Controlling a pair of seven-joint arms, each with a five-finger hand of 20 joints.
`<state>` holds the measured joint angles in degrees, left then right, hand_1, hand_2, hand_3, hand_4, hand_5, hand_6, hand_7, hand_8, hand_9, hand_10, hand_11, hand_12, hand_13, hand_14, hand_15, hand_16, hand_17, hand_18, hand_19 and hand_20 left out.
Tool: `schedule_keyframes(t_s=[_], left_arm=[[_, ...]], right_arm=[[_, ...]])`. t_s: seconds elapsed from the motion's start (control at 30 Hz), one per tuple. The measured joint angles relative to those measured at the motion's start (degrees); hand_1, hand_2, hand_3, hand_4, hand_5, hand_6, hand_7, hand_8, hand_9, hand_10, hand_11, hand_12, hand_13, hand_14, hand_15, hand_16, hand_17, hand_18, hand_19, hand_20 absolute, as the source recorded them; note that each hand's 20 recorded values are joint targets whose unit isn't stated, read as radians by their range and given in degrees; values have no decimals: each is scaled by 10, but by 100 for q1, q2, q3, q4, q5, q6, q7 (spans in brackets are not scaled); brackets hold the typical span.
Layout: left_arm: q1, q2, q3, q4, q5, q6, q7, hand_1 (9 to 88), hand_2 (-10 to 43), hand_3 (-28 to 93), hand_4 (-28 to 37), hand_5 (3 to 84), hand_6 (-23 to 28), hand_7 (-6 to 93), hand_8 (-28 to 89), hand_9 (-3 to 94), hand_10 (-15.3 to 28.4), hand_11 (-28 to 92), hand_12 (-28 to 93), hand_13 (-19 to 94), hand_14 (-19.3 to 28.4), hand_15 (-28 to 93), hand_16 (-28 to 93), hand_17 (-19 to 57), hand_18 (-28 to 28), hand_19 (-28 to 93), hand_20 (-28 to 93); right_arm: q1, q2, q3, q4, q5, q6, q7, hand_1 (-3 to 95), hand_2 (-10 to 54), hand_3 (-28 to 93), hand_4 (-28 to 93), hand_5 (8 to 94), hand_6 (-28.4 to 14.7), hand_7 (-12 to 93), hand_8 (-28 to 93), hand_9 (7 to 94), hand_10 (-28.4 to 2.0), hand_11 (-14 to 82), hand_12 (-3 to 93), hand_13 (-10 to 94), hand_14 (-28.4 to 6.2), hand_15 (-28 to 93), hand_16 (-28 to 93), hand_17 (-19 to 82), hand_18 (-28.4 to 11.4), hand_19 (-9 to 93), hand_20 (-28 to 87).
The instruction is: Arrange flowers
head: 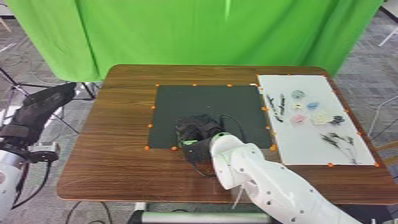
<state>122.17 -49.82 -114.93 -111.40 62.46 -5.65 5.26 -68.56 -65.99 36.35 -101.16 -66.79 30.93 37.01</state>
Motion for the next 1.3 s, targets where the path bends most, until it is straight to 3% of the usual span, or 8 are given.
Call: schedule_keyframes(t_s=[0.33,0.93,1.13,1.3], left_arm=[[-6,-3,0,-3,-3,-23,-4,215,-29,626,-216,364,27,70,-57,339,119,108,141,251,146,54,35,-2,98,5,118],[-7,-3,3,-1,-9,-53,-37,215,-29,625,-216,363,26,70,-57,339,120,107,140,251,147,53,36,-2,99,5,118],[-18,-10,26,5,-10,-92,-42,215,-30,626,-216,363,26,70,-57,338,120,107,140,251,146,52,34,-2,99,5,117],[-18,-22,24,6,-13,-120,-48,214,-34,627,-215,364,25,71,-58,341,121,108,140,251,146,53,33,-1,99,4,117]], right_arm=[[-3,56,19,-12,-44,-287,-54,290,-83,638,-68,595,-43,344,-103,733,-168,161,212,937,-49,421,313,693,-94,843,312],[-91,75,195,-98,472,-221,-81,301,-92,642,-68,612,-40,326,-91,744,-162,170,214,936,-50,417,310,689,-95,855,290],[-432,323,749,-684,681,-325,-525,303,-95,626,-73,615,-26,277,-91,719,-172,151,215,924,-54,408,320,665,-102,863,296],[-1018,799,1982,-1522,-131,-1186,-950,308,-95,597,-77,613,-21,191,-71,706,-168,137,213,921,-56,410,322,656,-106,871,300]])
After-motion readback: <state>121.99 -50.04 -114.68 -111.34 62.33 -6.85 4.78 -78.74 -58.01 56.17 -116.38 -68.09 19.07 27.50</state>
